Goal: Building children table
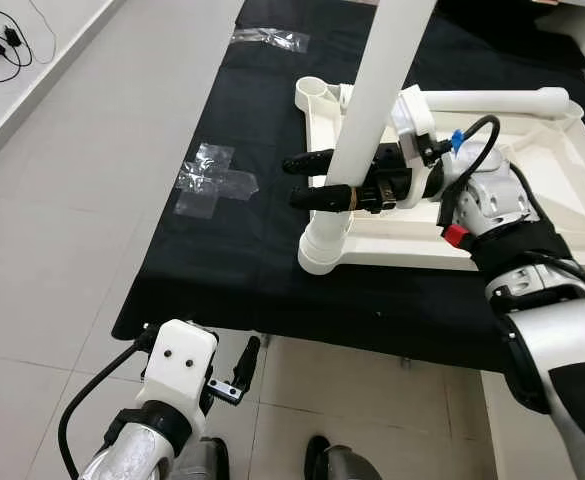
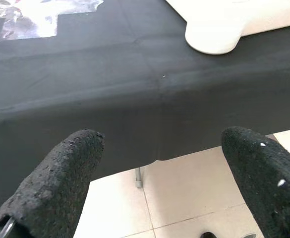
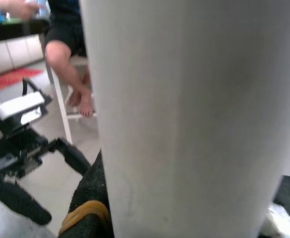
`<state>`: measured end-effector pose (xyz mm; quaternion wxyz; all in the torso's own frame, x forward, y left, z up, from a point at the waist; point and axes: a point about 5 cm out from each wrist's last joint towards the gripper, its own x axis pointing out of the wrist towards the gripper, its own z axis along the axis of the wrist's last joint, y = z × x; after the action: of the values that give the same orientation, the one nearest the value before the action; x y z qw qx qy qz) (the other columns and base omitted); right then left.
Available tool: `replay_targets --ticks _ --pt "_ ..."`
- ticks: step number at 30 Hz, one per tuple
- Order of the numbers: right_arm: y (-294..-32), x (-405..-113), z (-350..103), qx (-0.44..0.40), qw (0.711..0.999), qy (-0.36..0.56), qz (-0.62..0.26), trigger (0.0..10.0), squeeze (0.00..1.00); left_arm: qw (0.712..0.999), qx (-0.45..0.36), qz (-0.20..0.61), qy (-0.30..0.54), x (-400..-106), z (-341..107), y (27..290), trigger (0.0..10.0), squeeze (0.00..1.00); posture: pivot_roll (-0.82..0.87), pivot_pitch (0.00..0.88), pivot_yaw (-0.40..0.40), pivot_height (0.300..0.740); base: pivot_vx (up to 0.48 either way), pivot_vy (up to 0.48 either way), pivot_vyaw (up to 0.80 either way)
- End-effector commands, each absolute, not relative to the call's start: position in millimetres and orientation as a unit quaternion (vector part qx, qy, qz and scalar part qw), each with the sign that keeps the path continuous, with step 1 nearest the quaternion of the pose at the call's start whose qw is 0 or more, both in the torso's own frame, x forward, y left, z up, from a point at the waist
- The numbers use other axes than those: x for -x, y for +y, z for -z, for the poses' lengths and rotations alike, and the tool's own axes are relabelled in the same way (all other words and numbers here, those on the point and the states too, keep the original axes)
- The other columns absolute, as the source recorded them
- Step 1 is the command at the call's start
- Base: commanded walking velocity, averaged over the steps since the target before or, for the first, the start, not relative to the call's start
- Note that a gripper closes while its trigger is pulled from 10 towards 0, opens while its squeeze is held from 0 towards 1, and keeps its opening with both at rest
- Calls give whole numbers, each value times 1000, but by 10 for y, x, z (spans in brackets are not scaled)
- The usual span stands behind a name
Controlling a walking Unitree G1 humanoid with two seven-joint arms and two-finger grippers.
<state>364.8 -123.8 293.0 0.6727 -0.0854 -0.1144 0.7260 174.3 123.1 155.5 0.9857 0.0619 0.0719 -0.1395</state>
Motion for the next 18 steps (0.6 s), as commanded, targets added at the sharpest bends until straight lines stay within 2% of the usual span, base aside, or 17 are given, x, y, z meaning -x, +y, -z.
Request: replay_targets --ticks 1,5,18 --pt "-1179 -3658 -2689 20 669 -82 -738 10000 0 984 -62 144 82 -1705 -1539 1229 10000 0 201 259 -82 740 0 0 0" --pt "-1128 -3687 -2638 -33 673 -87 -734 10000 0 985 -62 143 80 -1709 -1543 1229 10000 0 198 263 -86 740 0 0 0" --pt "-1024 -3657 -2589 -26 660 -89 -745 10000 0 985 -62 141 79 -1714 -1554 1235 10000 0 202 276 -87 740 0 0 0"
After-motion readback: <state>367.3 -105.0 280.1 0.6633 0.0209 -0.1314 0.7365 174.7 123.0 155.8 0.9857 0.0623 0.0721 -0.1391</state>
